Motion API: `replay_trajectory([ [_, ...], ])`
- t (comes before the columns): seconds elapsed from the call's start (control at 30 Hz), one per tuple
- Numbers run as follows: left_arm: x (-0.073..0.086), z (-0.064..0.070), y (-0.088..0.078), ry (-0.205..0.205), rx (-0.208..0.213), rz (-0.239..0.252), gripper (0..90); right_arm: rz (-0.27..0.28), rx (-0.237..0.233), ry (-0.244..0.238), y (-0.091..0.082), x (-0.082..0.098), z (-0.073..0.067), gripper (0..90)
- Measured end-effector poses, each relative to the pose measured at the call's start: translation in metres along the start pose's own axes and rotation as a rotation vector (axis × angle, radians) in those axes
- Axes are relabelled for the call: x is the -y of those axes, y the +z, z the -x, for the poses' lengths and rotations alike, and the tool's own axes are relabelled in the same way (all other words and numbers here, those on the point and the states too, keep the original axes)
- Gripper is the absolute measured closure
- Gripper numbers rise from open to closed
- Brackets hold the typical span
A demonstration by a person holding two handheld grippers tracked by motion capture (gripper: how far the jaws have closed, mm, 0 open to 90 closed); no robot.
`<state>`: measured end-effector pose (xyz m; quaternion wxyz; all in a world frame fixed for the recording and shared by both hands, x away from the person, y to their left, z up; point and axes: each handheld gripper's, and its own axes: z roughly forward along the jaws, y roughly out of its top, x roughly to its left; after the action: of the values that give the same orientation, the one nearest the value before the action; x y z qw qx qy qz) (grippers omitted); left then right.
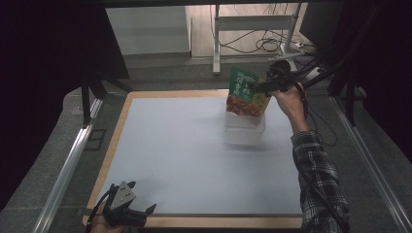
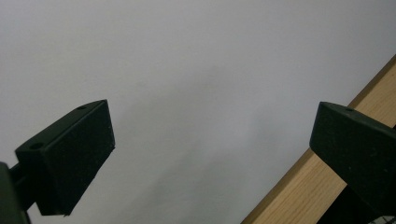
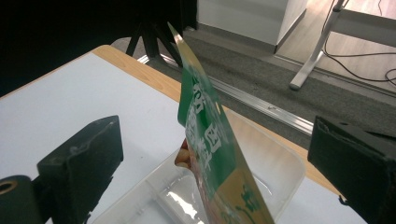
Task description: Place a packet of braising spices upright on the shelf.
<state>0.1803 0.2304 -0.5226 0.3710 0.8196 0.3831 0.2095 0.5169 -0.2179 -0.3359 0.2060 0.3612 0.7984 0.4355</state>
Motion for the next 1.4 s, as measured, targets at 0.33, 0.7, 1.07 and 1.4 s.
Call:
replay_trajectory([
  [0.33,0.000,0.001,0.000,0.006,-0.001,-0.004,0.0,0.001,0.004,-0.025,-0.014,0.008,-0.007,1.4],
  [0.7,0.000,0.001,0.000,0.005,-0.002,-0.003,0.0,0.001,-0.007,-0.011,-0.027,0.021,-0.011,0.8],
  [1.07,0.000,0.001,0.000,0.006,-0.002,-0.005,0.0,0.006,-0.023,0.008,-0.038,0.042,-0.015,0.5],
  [1.4,0.000,0.002,0.001,0.009,-0.003,-0.005,0.0,0.000,-0.034,0.024,-0.045,0.057,-0.020,0.4],
])
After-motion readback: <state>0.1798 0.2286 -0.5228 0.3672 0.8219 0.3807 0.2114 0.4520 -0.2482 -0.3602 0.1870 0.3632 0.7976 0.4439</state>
